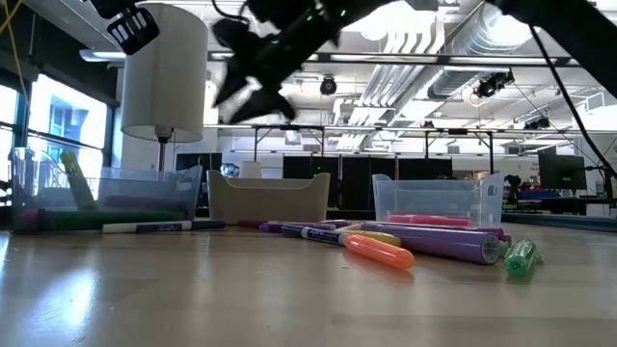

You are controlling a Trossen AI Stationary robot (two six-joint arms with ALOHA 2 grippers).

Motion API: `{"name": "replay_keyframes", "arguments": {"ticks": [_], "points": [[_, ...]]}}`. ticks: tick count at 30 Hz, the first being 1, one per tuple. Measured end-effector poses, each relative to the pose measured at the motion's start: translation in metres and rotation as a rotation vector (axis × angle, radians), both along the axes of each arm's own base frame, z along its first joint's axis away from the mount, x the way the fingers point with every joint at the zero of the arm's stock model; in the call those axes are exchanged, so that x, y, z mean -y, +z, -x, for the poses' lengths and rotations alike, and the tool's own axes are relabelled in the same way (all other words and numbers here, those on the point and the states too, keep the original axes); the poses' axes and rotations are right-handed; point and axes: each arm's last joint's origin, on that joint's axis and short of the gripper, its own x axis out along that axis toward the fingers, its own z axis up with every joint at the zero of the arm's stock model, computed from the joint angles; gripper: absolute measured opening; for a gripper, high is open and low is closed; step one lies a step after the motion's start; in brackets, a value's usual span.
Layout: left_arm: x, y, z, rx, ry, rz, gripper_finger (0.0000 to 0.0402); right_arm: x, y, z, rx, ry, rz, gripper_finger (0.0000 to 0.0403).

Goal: Pick & Place Markers
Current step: Put the blue marker pen into the white bin

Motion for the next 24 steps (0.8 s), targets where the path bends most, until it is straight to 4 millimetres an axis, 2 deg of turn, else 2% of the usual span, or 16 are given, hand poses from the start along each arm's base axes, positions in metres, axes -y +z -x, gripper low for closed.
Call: {"name": "replay_keyframes", "arguments": {"ticks": [2, 6, 9, 13, 17, 20, 24], "points": [[0.000, -0.002, -0.002, -0.016, 0.008, 0.011, 0.0000, -0.001, 0.011, 0.018, -0.127, -0.031, 0.080, 0.0178], [0.002, -0.004, -0.008, -0.030, 0.015, 0.018, 0.0001, -0.020, 0.038, 0.054, -0.316, -0.011, 0.192, 0.0146], [0.002, -0.009, -0.014, -0.069, 0.073, 0.037, 0.0012, -0.039, 0.040, 0.076, -0.406, 0.041, 0.220, 0.0111], [0.000, -0.015, -0.024, -0.099, 0.220, 0.028, 0.0060, -0.067, 0.036, 0.111, -0.391, 0.061, 0.197, 0.0056], [-0.002, -0.023, -0.034, -0.120, 0.368, -0.021, 0.0115, -0.093, 0.019, 0.154, -0.349, 0.034, 0.120, 0.0010], [-0.002, -0.028, -0.042, -0.121, 0.414, -0.050, 0.0139, -0.110, 0.008, 0.190, -0.316, 0.010, 0.055, 0.0006], [0.001, -0.029, -0.060, -0.134, 0.457, -0.052, 0.0146, -0.126, -0.009, 0.238, -0.320, -0.043, -0.016, 0.0013]]}}
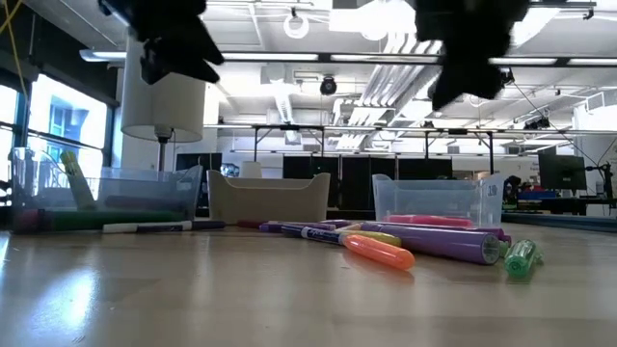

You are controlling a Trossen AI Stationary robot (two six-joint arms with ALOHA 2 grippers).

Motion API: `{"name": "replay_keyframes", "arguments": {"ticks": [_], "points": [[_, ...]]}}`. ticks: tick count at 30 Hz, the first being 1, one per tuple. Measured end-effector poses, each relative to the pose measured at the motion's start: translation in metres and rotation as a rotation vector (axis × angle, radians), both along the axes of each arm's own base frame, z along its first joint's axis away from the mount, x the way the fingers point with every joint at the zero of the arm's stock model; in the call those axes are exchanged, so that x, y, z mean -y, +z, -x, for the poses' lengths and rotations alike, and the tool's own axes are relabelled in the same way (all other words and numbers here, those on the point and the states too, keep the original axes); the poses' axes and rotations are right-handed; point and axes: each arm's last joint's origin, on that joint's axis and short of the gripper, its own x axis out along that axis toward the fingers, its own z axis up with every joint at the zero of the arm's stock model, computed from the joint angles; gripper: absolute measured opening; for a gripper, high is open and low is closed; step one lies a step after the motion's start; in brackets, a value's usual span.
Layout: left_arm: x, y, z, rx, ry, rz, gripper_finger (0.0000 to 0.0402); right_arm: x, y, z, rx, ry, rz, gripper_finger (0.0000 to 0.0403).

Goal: Pick & Place Markers
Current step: Put the blue marker pen into the white bin

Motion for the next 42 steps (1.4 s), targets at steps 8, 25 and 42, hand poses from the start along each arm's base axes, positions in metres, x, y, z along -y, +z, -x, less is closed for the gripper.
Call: {"name": "replay_keyframes", "arguments": {"ticks": [8, 25, 42], "points": [[0.011, 0.003, -0.064, -0.320, 0.113, -0.060, 0.0147, -0.005, -0.018, 0.068, 0.056, -0.078, -0.057, 0.0004], [-0.021, -0.080, -0.148, -0.928, 0.196, 0.120, 0.0147, 0.001, -0.019, 0.094, 0.143, -0.077, -0.047, 0.0001], [-0.043, -0.100, -0.137, -1.015, 0.158, 0.080, 0.0147, 0.001, -0.016, 0.091, 0.198, -0.111, -0.027, 0.0001]]}}
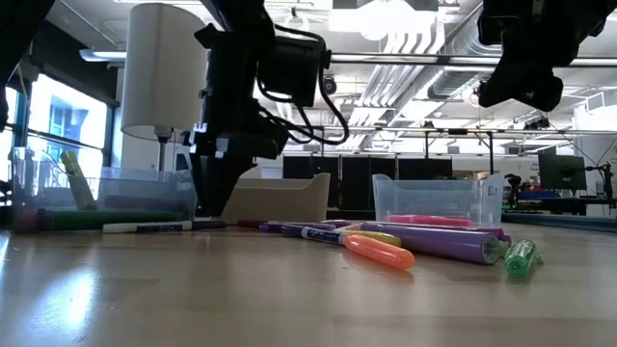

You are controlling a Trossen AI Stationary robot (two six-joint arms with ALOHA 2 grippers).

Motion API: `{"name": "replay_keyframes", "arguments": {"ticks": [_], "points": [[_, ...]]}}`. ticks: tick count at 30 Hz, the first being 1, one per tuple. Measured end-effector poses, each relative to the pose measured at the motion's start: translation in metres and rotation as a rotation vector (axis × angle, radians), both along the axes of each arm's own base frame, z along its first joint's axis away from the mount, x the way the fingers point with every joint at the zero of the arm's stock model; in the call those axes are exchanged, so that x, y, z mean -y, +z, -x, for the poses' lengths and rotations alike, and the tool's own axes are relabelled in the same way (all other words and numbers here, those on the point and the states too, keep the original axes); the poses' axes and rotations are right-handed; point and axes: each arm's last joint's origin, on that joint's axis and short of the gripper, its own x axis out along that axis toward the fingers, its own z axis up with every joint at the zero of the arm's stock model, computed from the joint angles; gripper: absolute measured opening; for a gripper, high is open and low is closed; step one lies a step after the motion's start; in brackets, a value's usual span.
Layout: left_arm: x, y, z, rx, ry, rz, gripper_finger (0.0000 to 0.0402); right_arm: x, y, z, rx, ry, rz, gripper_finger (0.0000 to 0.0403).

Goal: Pick & Place Markers
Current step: Put the blue marker pen into the white bin

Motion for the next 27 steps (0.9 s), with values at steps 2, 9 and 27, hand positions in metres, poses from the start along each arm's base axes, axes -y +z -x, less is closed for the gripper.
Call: {"name": "replay_keyframes", "arguments": {"ticks": [2, 9, 27], "points": [[0.0001, -0.0038, 0.0008, 0.002, -0.017, 0.001, 0.0147, 0.0000, 0.0001, -0.0001, 0.001, 0.000, 0.000, 0.0002], [0.0002, -0.0099, 0.0023, 0.012, -0.032, -0.004, 0.0147, 0.0002, 0.0003, -0.0003, 0.005, -0.005, 0.003, 0.0002], [-0.0024, -0.0047, -0.0006, -0.009, -0.176, -0.088, 0.0147, 0.0013, 0.0005, -0.0004, 0.013, -0.035, 0.020, 0.0001]]}}
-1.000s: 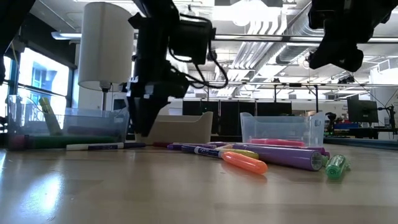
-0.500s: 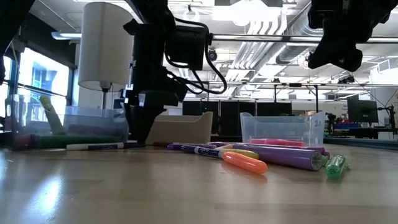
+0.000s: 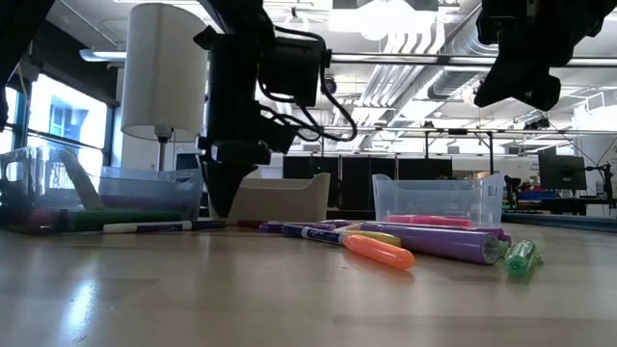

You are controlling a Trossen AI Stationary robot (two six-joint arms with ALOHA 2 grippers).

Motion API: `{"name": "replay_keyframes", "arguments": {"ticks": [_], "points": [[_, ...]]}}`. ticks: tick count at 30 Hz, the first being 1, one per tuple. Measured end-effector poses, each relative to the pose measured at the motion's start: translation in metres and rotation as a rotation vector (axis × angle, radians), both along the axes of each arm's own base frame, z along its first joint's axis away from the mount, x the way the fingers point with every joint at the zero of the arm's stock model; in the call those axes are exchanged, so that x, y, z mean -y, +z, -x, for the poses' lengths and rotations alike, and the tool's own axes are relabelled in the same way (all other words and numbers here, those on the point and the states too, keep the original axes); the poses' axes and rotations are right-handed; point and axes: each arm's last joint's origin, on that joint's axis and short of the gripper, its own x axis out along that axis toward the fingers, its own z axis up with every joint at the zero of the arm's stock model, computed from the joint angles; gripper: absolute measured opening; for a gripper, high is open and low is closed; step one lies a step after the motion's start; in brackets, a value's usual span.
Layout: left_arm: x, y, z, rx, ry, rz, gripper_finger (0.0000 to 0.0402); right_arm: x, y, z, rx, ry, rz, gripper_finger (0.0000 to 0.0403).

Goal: Pick & Place Markers
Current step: Put the blue marker pen into the white bin

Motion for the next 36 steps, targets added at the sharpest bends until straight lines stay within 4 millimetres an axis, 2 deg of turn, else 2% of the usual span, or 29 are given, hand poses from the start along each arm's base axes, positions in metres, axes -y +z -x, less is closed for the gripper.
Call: {"name": "replay_keyframes", "arguments": {"ticks": [6, 10, 13, 17, 22, 27, 31, 36], "points": [[0.000, 0.002, -0.001, -0.025, -0.115, 0.017, 0.0147, 0.000, 0.000, 0.000, 0.002, -0.008, 0.000, 0.0001], [0.002, 0.002, 0.002, -0.078, -0.250, 0.091, 0.0147, 0.000, 0.000, 0.000, 0.004, -0.015, -0.008, 0.0002], [0.003, -0.003, 0.003, -0.094, -0.318, 0.108, 0.0147, 0.000, 0.000, 0.000, 0.006, -0.021, -0.015, 0.0001], [0.003, -0.014, 0.004, -0.146, -0.352, 0.137, 0.0147, 0.000, 0.001, -0.001, 0.016, -0.022, -0.019, 0.0002], [0.006, -0.022, -0.002, -0.118, -0.374, 0.237, 0.0147, 0.000, 0.002, -0.002, 0.033, -0.027, -0.017, 0.0001], [0.012, -0.023, -0.003, -0.098, -0.331, 0.269, 0.0145, 0.000, 0.003, -0.002, 0.042, -0.031, -0.013, 0.0002], [0.016, -0.023, -0.003, -0.089, -0.282, 0.269, 0.0114, 0.000, 0.003, -0.003, 0.045, -0.028, -0.010, 0.0001], [0.020, -0.023, -0.004, -0.073, -0.193, 0.272, 0.0029, 0.000, 0.003, -0.003, 0.050, -0.026, 0.002, 0.0001]]}}
